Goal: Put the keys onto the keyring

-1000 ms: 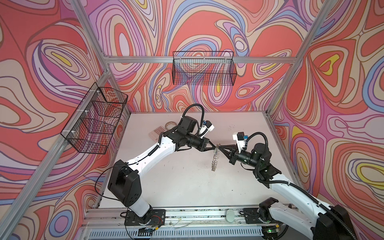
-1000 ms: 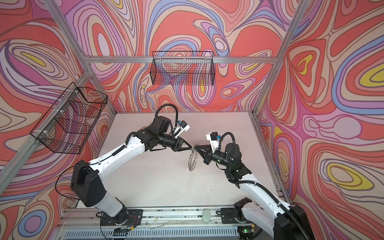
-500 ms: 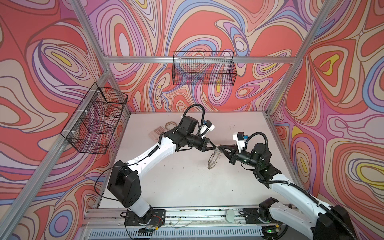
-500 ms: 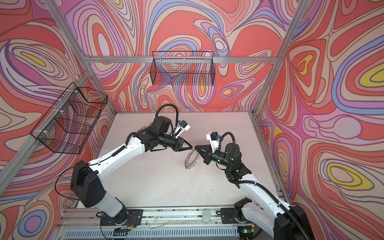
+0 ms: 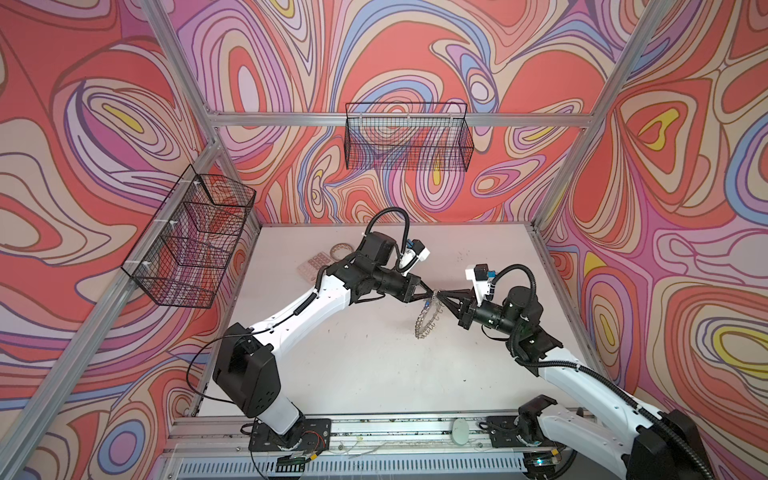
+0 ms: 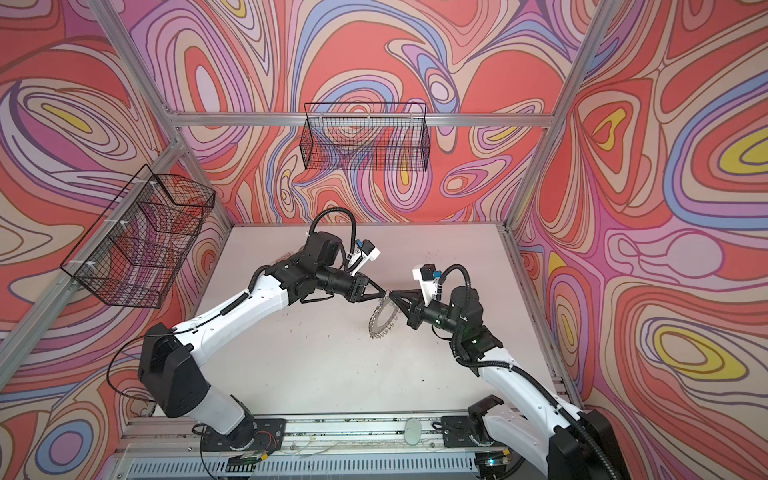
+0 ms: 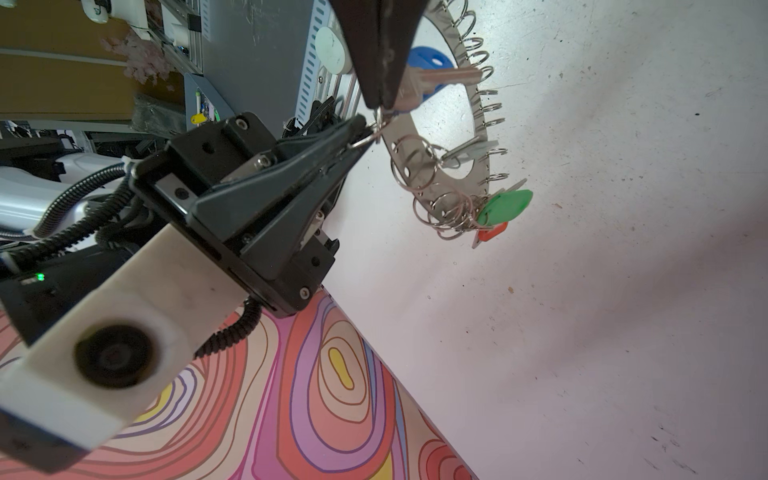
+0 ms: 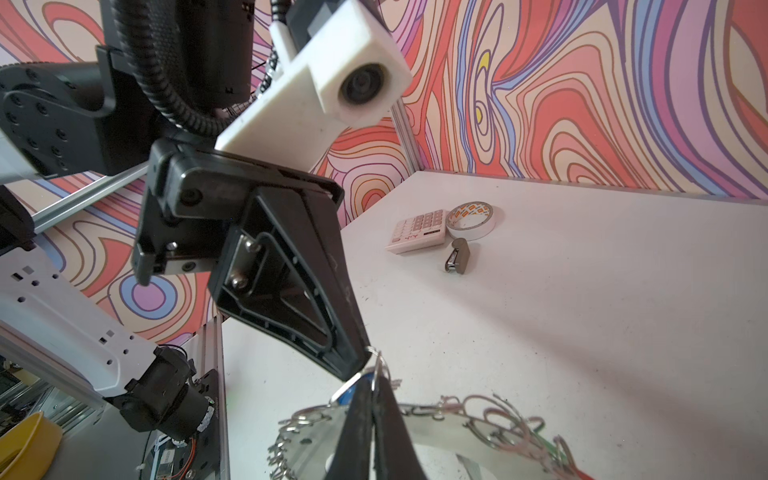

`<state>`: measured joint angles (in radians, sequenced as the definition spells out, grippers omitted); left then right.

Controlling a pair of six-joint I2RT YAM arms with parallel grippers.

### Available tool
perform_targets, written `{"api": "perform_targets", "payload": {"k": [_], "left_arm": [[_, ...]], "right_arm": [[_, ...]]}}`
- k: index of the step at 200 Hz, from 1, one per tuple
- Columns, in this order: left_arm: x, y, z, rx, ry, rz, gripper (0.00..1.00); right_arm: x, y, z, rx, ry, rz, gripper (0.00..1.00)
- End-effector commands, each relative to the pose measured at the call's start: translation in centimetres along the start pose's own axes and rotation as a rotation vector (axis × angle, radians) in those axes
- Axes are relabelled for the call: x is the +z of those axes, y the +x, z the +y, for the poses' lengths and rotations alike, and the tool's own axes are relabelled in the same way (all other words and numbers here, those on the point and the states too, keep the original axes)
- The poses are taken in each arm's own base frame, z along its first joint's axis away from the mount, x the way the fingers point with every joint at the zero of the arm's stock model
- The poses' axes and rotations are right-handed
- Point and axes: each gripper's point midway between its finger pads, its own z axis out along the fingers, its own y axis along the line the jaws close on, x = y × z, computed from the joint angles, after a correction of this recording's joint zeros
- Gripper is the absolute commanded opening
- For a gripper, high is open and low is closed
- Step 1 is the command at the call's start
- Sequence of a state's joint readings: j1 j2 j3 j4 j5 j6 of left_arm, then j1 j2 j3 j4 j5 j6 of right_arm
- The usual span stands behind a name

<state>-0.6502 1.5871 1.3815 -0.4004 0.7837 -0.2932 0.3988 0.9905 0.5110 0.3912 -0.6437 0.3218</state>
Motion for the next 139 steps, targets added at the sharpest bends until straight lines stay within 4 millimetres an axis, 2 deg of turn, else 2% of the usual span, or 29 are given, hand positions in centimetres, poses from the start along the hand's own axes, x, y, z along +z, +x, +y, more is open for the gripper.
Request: {"api": "perform_targets", "payload": {"k": [1,94,139], "left_arm": [[-1.5,-2.2,-1.7,0.061,-0.007,-0.080,0.00],[-1.2,-1.3,0.9,-0.013,-0.128,-0.048,0.00],[-1.2,-0.6,1.4,-0.054,-0.149,-0.030,0.00]], "right_arm": [[0.0,-1.8,1.5,-0.044,-0.051,-0.040,0.00],[0.0,-1.8,1.5,-0.046,-0.052,-0.043,0.00],[-0.1,-1.7,1.5,-0.048,-0.053,-0.042,0.00]]}}
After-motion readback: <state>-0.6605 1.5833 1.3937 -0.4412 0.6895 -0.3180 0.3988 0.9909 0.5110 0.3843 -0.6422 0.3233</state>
